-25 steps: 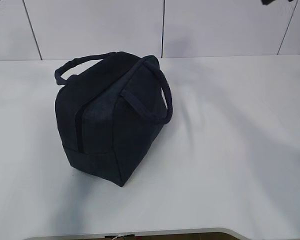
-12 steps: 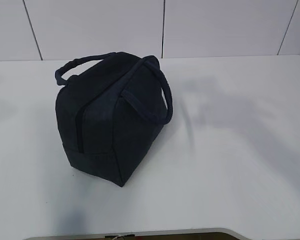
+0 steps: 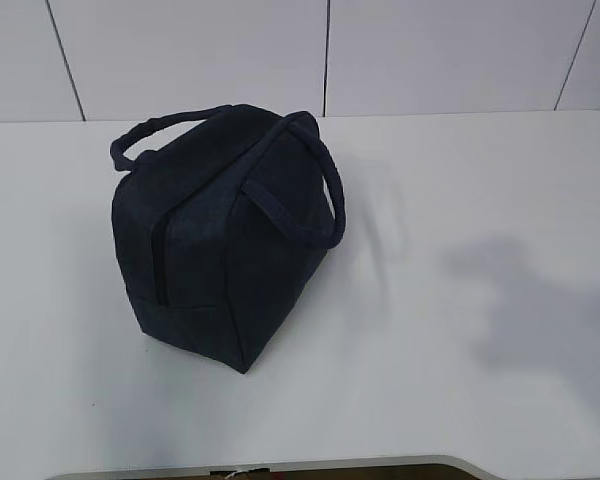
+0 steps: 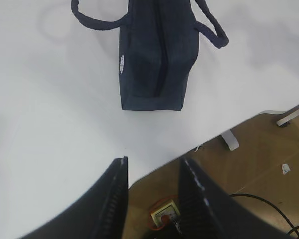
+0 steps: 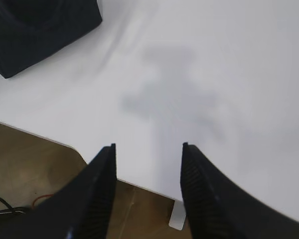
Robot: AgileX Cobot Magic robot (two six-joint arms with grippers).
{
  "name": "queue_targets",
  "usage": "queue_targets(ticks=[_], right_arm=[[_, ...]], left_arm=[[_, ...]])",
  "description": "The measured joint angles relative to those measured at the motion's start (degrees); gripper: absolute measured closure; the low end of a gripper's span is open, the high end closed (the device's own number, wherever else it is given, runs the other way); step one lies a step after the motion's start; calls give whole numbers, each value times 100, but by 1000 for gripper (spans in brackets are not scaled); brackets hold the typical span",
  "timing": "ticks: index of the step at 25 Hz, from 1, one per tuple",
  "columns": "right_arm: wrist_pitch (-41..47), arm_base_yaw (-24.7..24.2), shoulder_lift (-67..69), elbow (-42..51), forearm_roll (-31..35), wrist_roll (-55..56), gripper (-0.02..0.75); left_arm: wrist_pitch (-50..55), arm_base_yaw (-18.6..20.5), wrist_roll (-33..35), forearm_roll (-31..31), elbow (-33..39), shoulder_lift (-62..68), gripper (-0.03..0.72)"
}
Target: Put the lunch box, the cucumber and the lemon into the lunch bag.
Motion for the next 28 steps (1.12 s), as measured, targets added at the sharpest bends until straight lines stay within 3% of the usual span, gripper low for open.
queue_targets(ticks=[17,28], right_arm=[[-29,0,-2892,2071,163,-5,385],[-447,0,-3084,2700,185,-5,385]], left_arm=[[-49,0,161,226,1869,-3334,445],[-336,0,219,310,3204,-3824,446]])
